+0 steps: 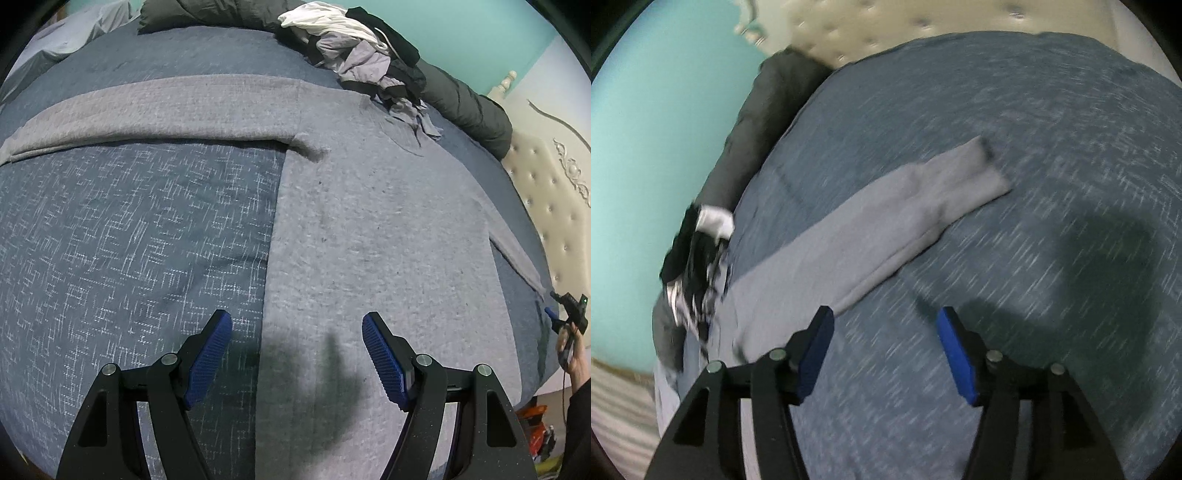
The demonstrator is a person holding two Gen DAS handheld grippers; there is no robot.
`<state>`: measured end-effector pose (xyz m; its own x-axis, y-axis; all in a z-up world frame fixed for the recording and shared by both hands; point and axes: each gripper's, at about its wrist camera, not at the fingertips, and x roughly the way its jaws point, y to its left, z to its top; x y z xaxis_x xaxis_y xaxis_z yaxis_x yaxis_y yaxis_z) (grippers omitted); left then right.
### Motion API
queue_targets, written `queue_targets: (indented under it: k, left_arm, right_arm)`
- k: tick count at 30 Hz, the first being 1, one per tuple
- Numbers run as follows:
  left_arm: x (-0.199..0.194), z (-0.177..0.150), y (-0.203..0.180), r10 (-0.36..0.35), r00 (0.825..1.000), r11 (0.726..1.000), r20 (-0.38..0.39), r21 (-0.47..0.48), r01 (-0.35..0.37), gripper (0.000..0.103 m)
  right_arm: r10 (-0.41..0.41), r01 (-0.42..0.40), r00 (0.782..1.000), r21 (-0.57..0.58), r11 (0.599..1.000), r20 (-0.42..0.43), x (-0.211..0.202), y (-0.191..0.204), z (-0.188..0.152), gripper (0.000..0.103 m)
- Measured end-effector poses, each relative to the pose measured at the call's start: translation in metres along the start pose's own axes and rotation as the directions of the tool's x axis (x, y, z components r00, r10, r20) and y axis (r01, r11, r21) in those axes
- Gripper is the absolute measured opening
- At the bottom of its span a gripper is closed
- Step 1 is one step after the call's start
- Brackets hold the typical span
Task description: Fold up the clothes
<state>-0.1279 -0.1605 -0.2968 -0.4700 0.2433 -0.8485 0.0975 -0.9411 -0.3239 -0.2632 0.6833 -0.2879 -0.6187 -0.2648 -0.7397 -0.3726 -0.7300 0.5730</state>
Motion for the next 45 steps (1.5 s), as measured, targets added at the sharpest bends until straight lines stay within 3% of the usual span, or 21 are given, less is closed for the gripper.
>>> queue_targets:
  k: [3,16,26,27,31,38,45]
  left_arm:
    - [0.004,0.003,-0.001,0.004,1.000,1.000,0.001,-0.003,-0.004,0.077]
    - [0.025,0.005,-0.001,0.025,0.999,1.000,-0.023,-0.008,-0.025,0.077]
    - [0.033,0.007,-0.007,0.021,0.999,1.000,-0.024,0.005,-0.021,0.077]
    - [0.033,0.008,-0.008,0.019,1.000,1.000,-0.023,0.007,-0.019,0.077]
    - [0.032,0.009,-0.012,0.013,1.000,1.000,-0.016,0.017,-0.013,0.077]
    - [0.020,0.012,-0.018,-0.003,1.000,1.000,0.008,0.028,0.003,0.077]
    - [-0.001,0.010,-0.025,-0.040,0.998,0.999,0.040,0.036,0.039,0.077]
  right_arm:
    - [-0.007,0.005,0.999,0.043,0.999,0.048,0.001,-0.011,0.012,0.061]
    - [-0.045,0.035,0.996,0.114,0.993,0.083,0.033,-0.025,0.041,0.061]
    - [-0.068,0.061,0.991,0.060,0.996,0.117,0.046,-0.018,0.049,0.060]
    - [-0.067,0.062,0.990,0.048,0.997,0.121,0.046,-0.017,0.048,0.055]
    - [-0.040,0.040,0.992,0.002,0.999,0.121,0.046,-0.015,0.049,0.015]
    - [0.027,-0.002,0.980,-0.125,0.992,0.196,0.013,0.017,0.048,0.008]
    - [0.178,-0.106,0.966,-0.344,0.933,0.185,-0.031,0.114,0.040,0.007]
